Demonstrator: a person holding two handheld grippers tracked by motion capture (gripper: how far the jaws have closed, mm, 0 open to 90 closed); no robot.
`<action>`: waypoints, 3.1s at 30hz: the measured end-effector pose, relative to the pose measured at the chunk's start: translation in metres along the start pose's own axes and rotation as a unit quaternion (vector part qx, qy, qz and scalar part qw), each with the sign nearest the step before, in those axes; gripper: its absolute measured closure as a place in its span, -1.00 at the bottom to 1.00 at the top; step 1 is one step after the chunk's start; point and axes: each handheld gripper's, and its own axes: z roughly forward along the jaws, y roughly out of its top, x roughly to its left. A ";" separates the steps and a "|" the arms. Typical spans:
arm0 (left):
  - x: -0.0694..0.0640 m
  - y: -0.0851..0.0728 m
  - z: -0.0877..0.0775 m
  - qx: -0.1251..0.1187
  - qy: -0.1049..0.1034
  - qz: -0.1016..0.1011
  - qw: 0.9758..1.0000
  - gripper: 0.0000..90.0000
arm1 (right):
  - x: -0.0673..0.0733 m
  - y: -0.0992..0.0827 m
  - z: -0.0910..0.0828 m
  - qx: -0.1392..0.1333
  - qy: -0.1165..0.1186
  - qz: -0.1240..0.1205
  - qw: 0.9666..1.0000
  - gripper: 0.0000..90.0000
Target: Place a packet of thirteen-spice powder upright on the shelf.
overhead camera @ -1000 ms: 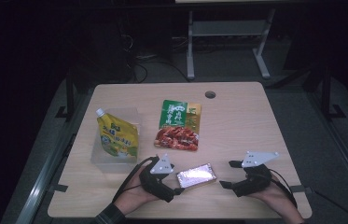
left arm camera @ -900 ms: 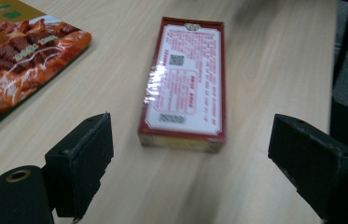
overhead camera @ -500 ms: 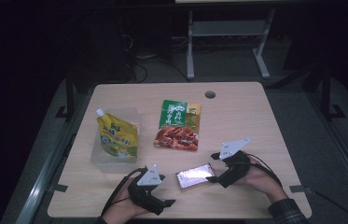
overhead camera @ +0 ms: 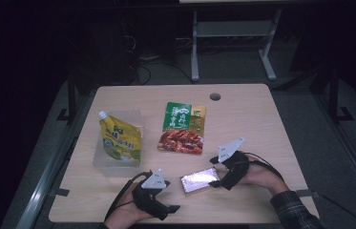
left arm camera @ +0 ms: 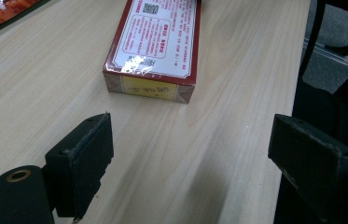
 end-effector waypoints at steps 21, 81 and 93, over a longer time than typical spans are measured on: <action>0.007 0.000 -0.007 -0.006 0.011 -0.006 1.000 -0.70 | 0.013 -0.007 0.008 0.059 -0.003 -0.038 0.998 -0.31; 0.044 0.035 0.037 -0.028 -0.040 -0.030 0.998 0.99 | 0.035 0.050 -0.035 -0.058 -0.026 0.007 0.998 -0.29; 0.036 0.036 0.043 -0.016 -0.040 -0.008 0.999 0.99 | 0.037 0.073 -0.027 -0.070 -0.019 -0.007 0.997 -0.29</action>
